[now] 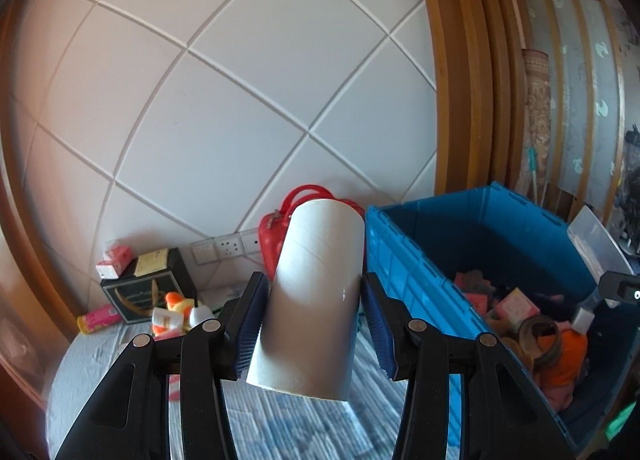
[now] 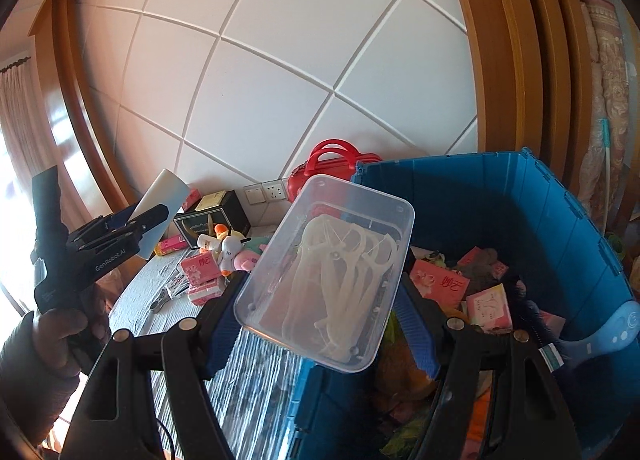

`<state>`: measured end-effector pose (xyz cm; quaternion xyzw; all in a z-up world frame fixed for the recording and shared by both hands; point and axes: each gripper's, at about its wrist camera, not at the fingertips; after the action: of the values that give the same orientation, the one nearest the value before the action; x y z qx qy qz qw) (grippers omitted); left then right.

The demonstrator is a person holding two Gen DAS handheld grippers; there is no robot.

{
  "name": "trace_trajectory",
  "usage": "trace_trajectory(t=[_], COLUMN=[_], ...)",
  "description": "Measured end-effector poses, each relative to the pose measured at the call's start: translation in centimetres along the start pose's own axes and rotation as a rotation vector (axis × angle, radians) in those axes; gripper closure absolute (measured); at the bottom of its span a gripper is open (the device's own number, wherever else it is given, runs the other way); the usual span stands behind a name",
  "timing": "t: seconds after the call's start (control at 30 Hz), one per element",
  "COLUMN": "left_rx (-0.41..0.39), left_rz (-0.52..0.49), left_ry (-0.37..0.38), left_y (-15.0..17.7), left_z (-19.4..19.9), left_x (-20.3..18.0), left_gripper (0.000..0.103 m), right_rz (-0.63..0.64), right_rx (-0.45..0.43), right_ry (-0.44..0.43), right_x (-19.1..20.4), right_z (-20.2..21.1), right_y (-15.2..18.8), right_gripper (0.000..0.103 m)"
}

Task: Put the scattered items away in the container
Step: 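Carry the paper roll and floss-pick box with both grippers over the crate, then open both grippers to drop the paper roll and floss-pick box into the crate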

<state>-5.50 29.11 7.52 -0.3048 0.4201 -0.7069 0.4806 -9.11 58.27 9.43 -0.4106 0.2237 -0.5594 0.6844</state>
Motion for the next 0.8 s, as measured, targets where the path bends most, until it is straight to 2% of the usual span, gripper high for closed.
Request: trace_trajectory(t=[0.3, 0.67, 0.8], left_rx=[0.001, 0.028, 0.011], left_rz=[-0.076, -0.177, -0.219], left_ry=[0.084, 0.172, 0.197], left_y=[-3.1, -6.0, -7.4], left_z=[-3.3, -6.5, -6.8], left_x=[-6.5, -13.2, -15.6], left_gripper=[0.056, 0.056, 0.058], right_rz=[-0.063, -0.139, -0.179], right_rx=[0.010, 0.012, 0.027], right_ry=[0.054, 0.102, 0.104], right_x=[-5.5, -10.4, -12.0], right_z=[0.8, 1.6, 1.5], right_y=[0.7, 1.8, 2.4], right_gripper=[0.033, 0.033, 0.033])
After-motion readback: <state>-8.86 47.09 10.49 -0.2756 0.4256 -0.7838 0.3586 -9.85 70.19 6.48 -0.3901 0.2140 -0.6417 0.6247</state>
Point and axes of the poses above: each gripper's, at about its wrist camera, not at the fingertips, and z roughly against the way its jaws point, x to its left, y to its underside, and after that the axes turned 9 degrees about y, right-handed
